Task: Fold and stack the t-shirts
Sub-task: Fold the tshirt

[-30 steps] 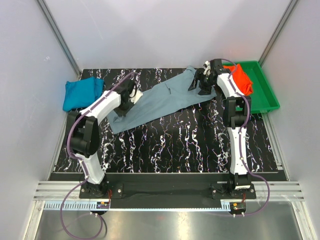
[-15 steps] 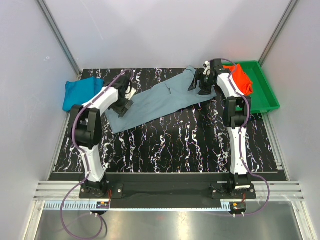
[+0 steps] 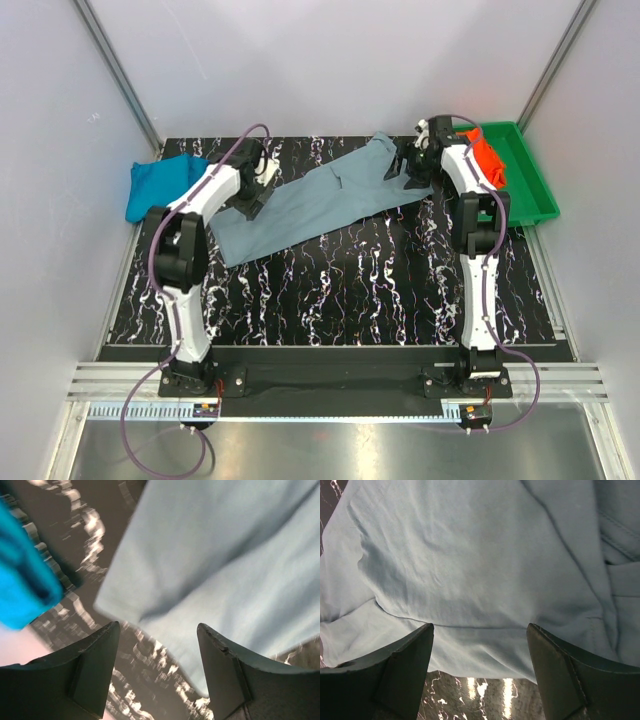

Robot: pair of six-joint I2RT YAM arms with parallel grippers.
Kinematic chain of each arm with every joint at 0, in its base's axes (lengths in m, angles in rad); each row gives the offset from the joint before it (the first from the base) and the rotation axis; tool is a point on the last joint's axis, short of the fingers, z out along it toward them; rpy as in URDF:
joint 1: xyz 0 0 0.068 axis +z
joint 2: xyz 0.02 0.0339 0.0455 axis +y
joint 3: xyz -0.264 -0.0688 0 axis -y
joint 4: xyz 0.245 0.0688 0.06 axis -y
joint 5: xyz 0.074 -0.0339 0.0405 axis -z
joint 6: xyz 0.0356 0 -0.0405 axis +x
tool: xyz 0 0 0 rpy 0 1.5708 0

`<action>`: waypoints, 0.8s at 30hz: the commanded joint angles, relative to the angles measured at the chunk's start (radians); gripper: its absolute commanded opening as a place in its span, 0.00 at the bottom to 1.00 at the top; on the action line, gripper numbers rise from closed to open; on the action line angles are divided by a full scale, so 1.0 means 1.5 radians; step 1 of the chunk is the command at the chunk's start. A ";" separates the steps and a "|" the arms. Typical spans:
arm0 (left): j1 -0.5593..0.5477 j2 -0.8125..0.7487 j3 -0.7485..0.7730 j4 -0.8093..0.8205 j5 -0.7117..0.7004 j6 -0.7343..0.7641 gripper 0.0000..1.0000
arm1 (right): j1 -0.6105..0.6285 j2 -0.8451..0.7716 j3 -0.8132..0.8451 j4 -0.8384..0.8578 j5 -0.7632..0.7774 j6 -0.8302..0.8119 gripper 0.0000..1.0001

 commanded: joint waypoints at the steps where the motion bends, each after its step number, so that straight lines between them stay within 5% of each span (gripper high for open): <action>1: 0.010 0.067 0.057 -0.027 0.062 -0.020 0.67 | -0.012 -0.044 -0.007 -0.006 0.021 -0.009 0.83; 12: 0.033 0.169 0.192 -0.049 0.053 -0.049 0.68 | -0.033 -0.088 -0.001 -0.010 0.062 -0.026 0.83; 24: 0.091 0.154 0.159 -0.044 0.036 -0.046 0.68 | -0.075 -0.176 -0.123 -0.016 0.053 -0.024 0.82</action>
